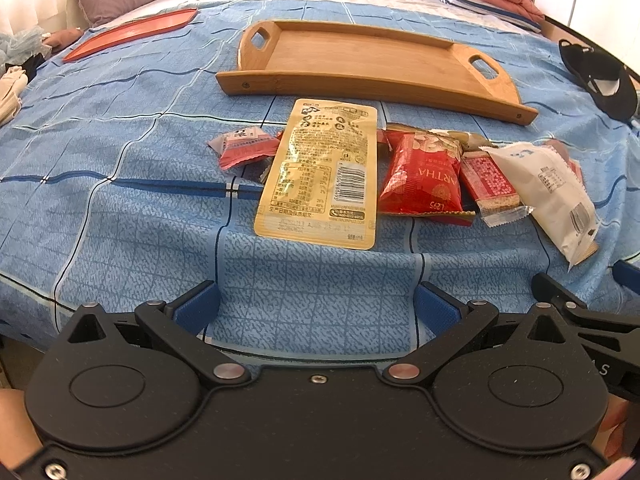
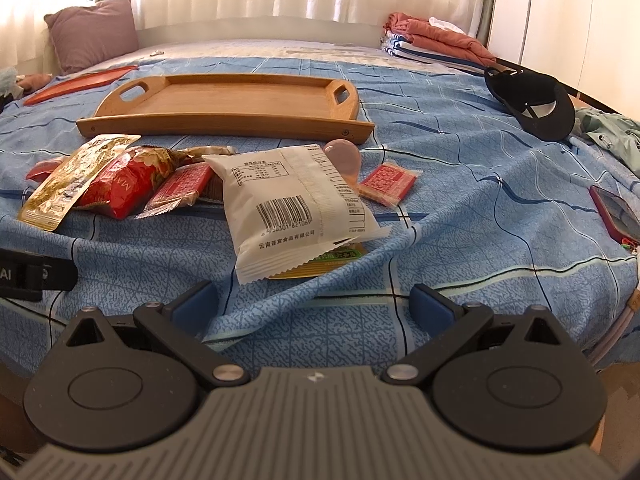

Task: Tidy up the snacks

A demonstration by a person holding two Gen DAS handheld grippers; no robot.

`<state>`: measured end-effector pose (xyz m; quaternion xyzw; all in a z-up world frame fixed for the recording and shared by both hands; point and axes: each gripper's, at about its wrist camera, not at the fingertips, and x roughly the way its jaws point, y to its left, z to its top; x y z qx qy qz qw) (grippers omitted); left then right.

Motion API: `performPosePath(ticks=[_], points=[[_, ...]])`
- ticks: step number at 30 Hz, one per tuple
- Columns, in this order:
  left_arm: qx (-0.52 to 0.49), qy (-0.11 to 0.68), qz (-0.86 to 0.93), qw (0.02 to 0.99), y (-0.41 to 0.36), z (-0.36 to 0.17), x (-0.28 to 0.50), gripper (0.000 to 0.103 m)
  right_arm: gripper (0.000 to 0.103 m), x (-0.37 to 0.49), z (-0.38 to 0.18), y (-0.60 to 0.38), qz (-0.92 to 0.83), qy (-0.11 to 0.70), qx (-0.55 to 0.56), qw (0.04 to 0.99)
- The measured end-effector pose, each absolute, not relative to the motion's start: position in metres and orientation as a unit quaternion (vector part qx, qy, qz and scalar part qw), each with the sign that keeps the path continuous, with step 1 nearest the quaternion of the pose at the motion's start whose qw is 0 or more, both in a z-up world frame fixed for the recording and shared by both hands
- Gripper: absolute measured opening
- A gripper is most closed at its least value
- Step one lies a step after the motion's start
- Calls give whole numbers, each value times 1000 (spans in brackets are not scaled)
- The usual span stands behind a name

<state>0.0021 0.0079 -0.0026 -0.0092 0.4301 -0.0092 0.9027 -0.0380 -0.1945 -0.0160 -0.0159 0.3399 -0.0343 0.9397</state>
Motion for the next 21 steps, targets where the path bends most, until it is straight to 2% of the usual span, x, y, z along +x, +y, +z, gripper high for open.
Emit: performPosePath(ticks=[9,13,17,21], points=[[-7,427,-2,904,6,-3,1,103,103,-39,-16,-197,-33,336,-7,941],[-23,439,-2,898,9,6,7,103,103,-43,-2,-207,-24,333,35,942],[-46,411,-17,910,14,17,2,103,103,-56,14,-210,-1,292,16,956],[-8,365,-35,930,4,30,-3,99,103,-48,24,-214,26,265,0,964]])
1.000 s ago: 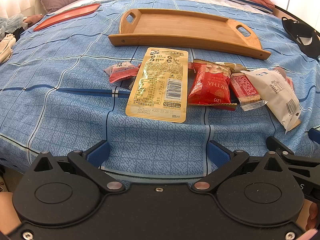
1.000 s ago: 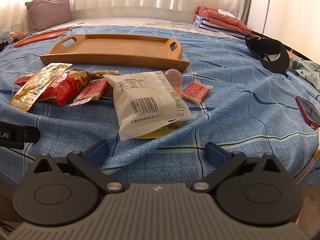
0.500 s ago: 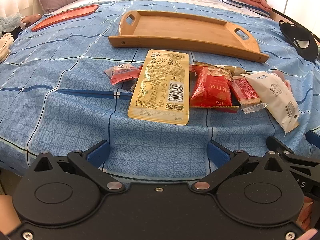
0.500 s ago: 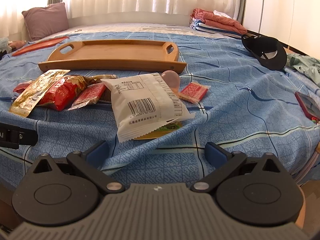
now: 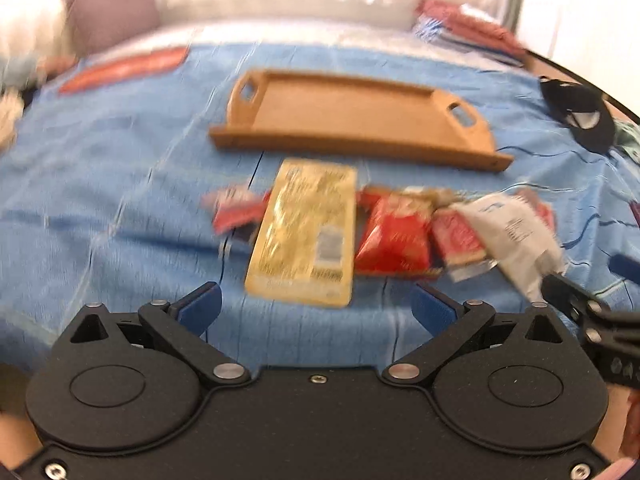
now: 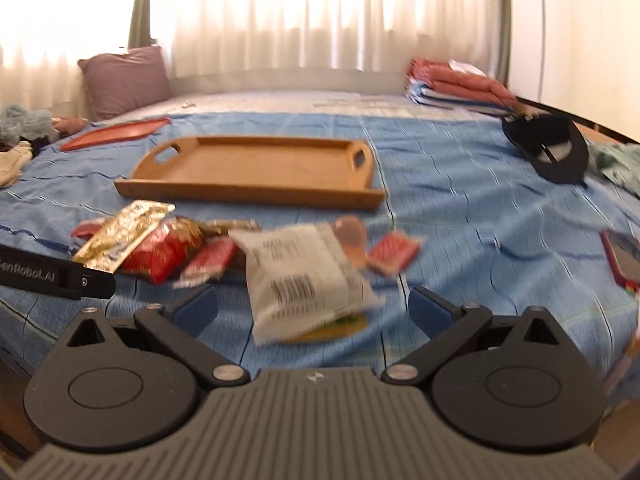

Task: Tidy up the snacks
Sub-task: 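Grasp the gold packet with the left tool while the right tool grasps the white packet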

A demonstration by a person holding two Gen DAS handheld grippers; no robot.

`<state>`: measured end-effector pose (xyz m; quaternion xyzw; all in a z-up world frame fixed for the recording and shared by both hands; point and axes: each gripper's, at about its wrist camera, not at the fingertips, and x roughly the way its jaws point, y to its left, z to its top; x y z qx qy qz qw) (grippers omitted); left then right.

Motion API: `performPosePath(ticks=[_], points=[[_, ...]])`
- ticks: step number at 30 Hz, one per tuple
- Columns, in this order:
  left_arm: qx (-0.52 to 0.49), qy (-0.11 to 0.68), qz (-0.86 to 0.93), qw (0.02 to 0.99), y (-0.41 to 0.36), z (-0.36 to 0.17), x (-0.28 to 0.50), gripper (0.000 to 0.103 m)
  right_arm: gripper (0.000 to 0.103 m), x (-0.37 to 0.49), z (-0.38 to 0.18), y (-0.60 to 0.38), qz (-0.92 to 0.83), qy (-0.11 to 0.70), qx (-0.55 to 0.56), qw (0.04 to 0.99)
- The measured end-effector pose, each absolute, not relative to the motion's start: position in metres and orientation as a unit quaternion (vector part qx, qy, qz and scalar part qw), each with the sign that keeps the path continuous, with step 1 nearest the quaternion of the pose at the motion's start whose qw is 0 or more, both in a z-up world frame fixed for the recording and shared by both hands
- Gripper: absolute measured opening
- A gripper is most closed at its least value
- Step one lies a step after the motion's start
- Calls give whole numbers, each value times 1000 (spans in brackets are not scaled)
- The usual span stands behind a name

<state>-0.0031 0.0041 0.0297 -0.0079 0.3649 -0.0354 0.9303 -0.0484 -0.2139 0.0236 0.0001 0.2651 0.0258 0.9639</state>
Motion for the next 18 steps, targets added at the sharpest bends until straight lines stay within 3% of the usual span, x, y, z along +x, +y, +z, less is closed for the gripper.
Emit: performPosePath(ticks=[5,13,18], points=[[-3,334,-55,941,0,40,3,84,100,-27,23,-215,42,252,-35,966],[-25,348,-54,936,14,29,38,49,94,-7,7,-215,70,269,-51,959],[-13,354,-51,934,12,18,44,47,91,-3,2,-209,80,271,-56,957]])
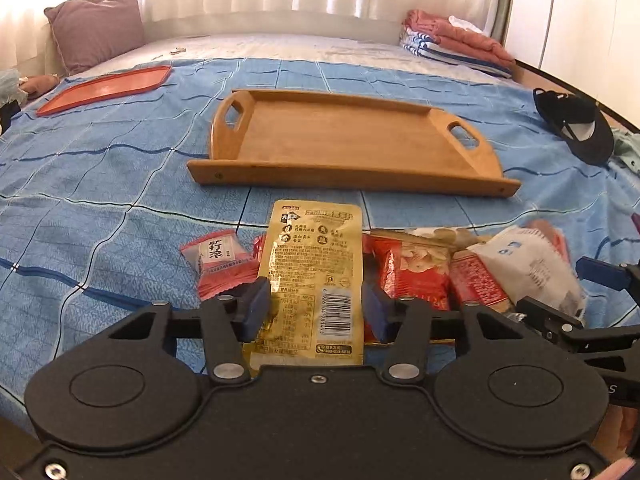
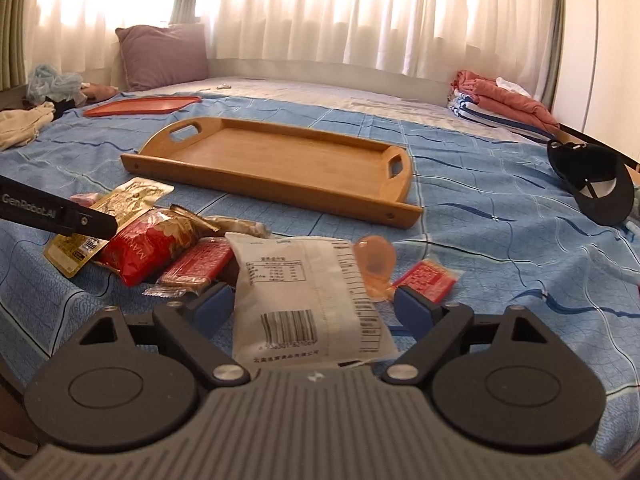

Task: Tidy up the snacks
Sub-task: 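Grasp the gold packet with the left tool while the right tool grasps the white packet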

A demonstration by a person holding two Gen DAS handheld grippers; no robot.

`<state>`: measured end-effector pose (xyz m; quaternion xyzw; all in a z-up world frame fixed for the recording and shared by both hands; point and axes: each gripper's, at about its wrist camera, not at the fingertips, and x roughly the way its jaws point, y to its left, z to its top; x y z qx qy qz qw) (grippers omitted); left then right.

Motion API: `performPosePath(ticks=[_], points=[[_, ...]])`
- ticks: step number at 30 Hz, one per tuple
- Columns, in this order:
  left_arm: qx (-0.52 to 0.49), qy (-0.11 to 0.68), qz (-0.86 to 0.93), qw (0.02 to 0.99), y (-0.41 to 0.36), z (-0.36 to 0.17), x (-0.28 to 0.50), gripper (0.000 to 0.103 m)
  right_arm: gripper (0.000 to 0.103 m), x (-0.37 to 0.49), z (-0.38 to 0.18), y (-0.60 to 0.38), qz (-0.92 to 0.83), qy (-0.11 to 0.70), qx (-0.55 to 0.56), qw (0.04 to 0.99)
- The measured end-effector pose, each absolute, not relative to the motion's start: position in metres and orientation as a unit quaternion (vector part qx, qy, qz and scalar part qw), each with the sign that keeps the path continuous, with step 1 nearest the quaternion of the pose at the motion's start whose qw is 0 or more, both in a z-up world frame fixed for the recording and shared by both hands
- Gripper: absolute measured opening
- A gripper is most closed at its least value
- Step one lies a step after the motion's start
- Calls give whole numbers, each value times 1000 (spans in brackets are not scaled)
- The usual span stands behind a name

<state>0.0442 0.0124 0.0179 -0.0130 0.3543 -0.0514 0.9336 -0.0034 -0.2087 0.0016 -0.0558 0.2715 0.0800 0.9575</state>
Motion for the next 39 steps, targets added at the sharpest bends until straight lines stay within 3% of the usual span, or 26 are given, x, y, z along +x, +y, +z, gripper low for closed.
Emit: performPosePath(ticks=[2,4,7,8,11,13,14,15,21,25,26,27,34,37,39], points=[[-6,348,-48,936,10,17,44,46,84,-1,0,-208,84,275,-53,956],[7,344,-46,938,7,17,44,32,73,0,0,-208,88,277,-41,956],[13,337,-51,940,7,19,44,9,69,-3,3,-207,86,275,-27,957],[12,339,-52,939,7,20,44,9,67,-4,4,-208,85,274,-23,958],[18,334,-55,941,7,22,41,18,65,-7,10,-211,85,270,-7,959],[16,327,-49,944,9,21,38,72,65,-10,14,-212,88,268,-6,959],[14,323,-46,945,10,22,36,81,65,-9,16,-211,88,268,-9,959],[14,319,-43,947,10,21,36,83,65,-10,16,-211,88,267,-12,960],[9,334,-66,940,11,15,41,78,59,-10,16,-208,84,266,-24,960],[-15,345,-65,936,14,10,49,78,70,-7,14,-204,81,266,-35,960],[-21,348,-65,935,15,10,50,75,71,-6,13,-204,81,265,-36,960],[-26,351,-63,934,17,9,51,62,72,-5,13,-203,81,265,-36,960],[5,344,-68,936,11,14,38,54,80,9,-1,-212,86,292,-5,953],[-6,346,-71,935,14,18,35,52,68,7,0,-214,92,290,10,952],[-14,342,-66,937,16,23,33,51,66,3,4,-216,93,286,18,954]])
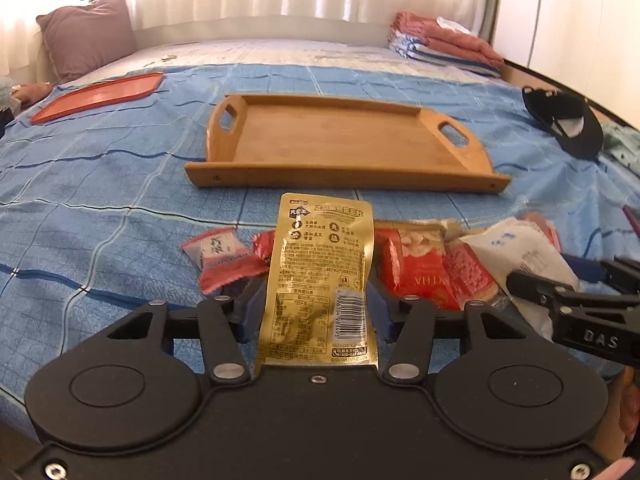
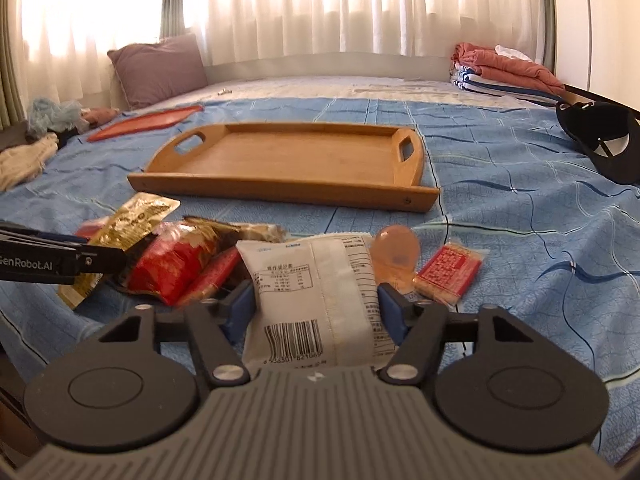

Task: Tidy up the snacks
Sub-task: 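Grasp the gold packet with the left tool while the right tool grasps the white packet, then carry both packets onto the wooden tray and open both tools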

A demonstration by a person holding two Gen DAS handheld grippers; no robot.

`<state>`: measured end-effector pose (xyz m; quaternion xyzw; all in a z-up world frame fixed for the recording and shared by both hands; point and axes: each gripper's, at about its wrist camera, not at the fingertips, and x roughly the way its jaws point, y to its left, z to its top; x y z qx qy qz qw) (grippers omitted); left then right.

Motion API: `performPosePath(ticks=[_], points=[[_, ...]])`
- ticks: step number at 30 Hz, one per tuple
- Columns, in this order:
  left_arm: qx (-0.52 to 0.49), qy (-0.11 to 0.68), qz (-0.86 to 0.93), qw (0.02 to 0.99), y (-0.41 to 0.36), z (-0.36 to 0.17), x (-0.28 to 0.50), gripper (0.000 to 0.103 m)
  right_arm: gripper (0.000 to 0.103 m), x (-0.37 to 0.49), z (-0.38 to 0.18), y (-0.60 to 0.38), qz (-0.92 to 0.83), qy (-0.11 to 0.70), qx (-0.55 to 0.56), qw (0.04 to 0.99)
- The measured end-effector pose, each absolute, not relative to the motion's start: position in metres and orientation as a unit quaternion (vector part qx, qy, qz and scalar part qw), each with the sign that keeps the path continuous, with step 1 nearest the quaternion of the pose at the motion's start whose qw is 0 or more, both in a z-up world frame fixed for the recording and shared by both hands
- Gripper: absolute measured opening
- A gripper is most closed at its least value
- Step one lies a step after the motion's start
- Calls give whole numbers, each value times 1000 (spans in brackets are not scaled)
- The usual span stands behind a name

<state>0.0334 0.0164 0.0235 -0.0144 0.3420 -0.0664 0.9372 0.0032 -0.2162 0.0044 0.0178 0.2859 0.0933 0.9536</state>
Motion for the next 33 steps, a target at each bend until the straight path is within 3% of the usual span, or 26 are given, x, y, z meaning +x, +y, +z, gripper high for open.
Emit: performPosePath(ticks=[10,22,33], points=[[-11,320,-70,945,23,67,46,51,67,3,48,-233,99,259,77,958],[-59,333,-85,937,30,139,137,51,67,91,118,-261,81,252,97,959],[-27,375,-69,924,-15,94,241,51,67,197,94,-243,87,313,71,943]])
